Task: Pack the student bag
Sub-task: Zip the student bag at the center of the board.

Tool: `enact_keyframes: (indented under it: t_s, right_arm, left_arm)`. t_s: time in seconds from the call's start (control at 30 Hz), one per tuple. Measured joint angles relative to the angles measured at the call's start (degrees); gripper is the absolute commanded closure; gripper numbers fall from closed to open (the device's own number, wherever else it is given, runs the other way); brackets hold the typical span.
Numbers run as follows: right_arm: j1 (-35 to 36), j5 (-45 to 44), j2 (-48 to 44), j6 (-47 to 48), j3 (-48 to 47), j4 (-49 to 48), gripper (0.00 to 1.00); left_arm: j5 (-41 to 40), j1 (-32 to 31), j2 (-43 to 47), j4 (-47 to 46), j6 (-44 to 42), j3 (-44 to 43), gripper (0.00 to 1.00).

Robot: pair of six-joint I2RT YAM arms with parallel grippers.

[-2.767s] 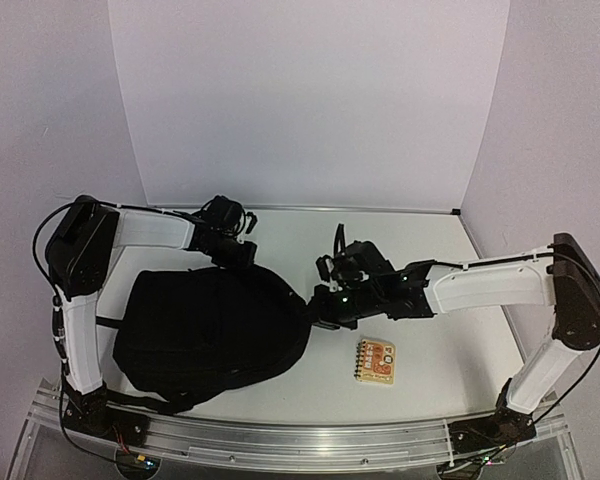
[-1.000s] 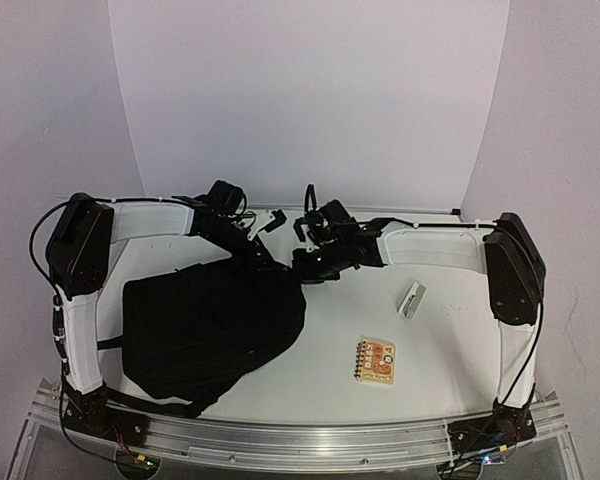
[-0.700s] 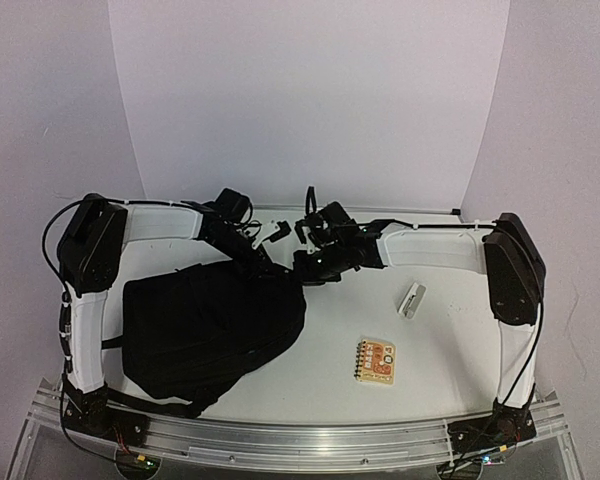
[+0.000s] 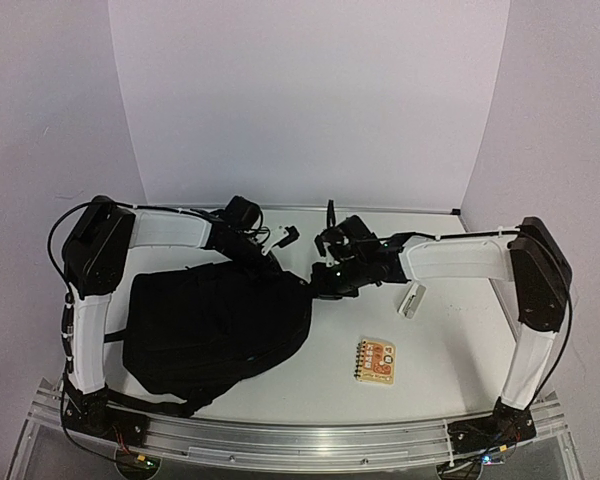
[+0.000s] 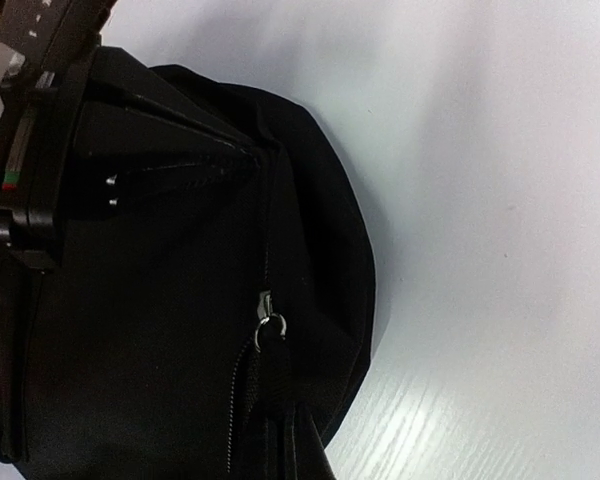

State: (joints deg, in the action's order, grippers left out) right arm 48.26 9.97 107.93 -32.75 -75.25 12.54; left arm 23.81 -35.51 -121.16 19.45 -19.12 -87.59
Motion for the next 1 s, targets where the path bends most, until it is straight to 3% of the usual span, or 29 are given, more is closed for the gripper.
enact_keyframes:
  t_s: [0.27,0.53,0.8,0.87,1.0]
  right_arm:
    - [3.2,1.1,-6.8,-3.3,7.2,-1.3,1.0]
    - [12.6,3.2,-8.4,-7.6,7.6,1.3,1.0]
    - [13.4,-1.0,-8.3,-11.8,7.6,-1.5,1.0]
    - [13.4,-1.9,-8.3,-12.9,7.6,-2.4,1.0]
    - [13.9,-3.9,-8.3,-14.5,7.7,-2.9,1.0]
  left_arm:
    - [-1.3,-0.7,-0.3,-1.6,4.9,0.2,1.0]
    - [-10.6,1.2,-4.2,-3.1,10.0,-1.7,1.0]
    - [-14.4,1.3,-6.3,2.2,15.9,-7.7,1.0]
    - [-14.8,1.3,-6.5,3.1,17.6,-8.6,0.94]
    - [-15.5,1.7,-6.4,3.7,21.1,-9.0,0.59]
